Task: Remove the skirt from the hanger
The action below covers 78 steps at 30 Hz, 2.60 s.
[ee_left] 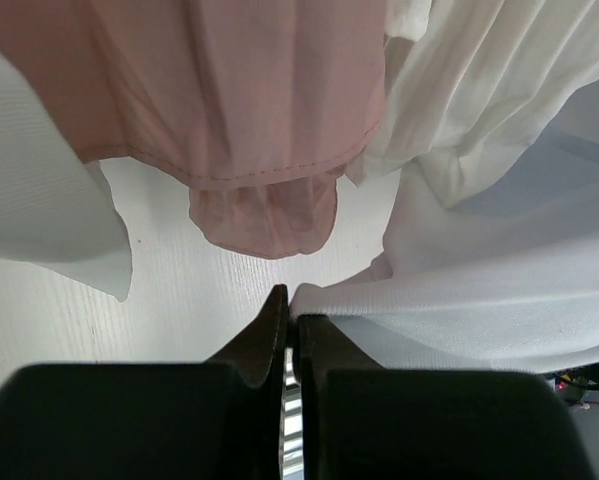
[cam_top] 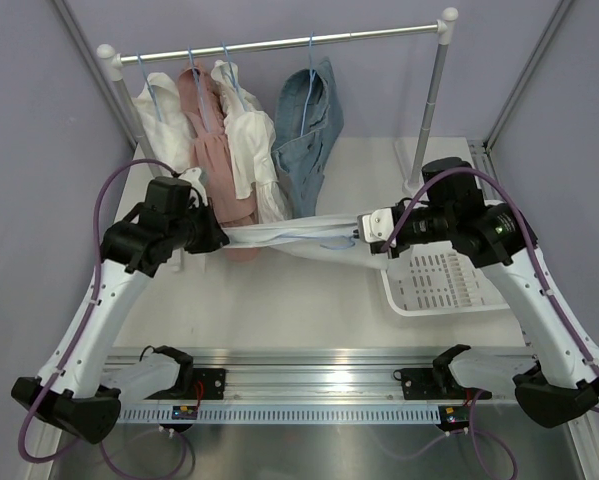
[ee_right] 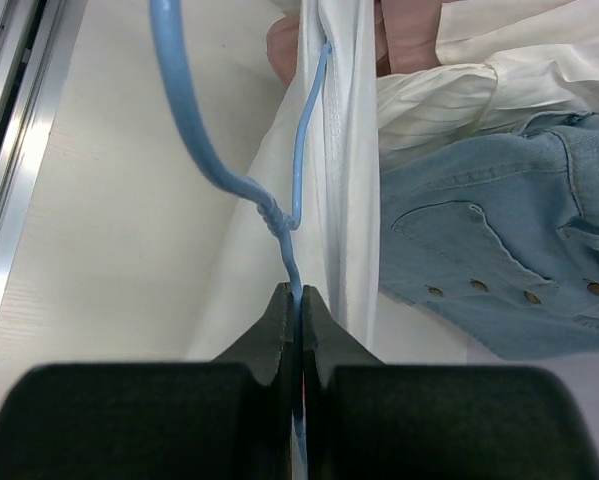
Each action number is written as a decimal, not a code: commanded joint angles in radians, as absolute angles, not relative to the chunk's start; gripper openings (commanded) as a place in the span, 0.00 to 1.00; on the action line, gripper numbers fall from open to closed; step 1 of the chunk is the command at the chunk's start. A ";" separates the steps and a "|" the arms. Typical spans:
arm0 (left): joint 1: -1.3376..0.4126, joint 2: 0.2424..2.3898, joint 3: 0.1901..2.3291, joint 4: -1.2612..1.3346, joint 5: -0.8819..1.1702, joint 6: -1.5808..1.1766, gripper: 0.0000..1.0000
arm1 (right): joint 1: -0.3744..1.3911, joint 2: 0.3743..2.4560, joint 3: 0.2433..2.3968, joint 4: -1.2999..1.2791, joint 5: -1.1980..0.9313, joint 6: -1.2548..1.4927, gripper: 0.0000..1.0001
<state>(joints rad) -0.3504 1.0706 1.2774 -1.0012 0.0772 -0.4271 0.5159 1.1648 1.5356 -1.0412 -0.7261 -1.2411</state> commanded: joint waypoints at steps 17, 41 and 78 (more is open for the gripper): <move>-0.152 0.969 1.440 -1.174 -0.025 -0.368 0.00 | 0.411 1.045 1.374 -1.046 -0.607 -1.259 0.00; -0.078 0.988 1.241 -1.034 0.130 -0.479 0.00 | 0.571 0.993 1.312 -0.945 -0.546 -1.215 0.00; -0.089 0.469 1.115 -0.577 0.575 -0.155 0.92 | 0.568 1.515 1.795 -1.185 -0.867 -0.773 0.00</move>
<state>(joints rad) -0.0933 0.4610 1.0878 -0.6765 0.5110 -0.2531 0.5732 1.4700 1.7199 -0.9203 -0.8429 -0.5957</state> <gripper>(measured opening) 0.922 0.026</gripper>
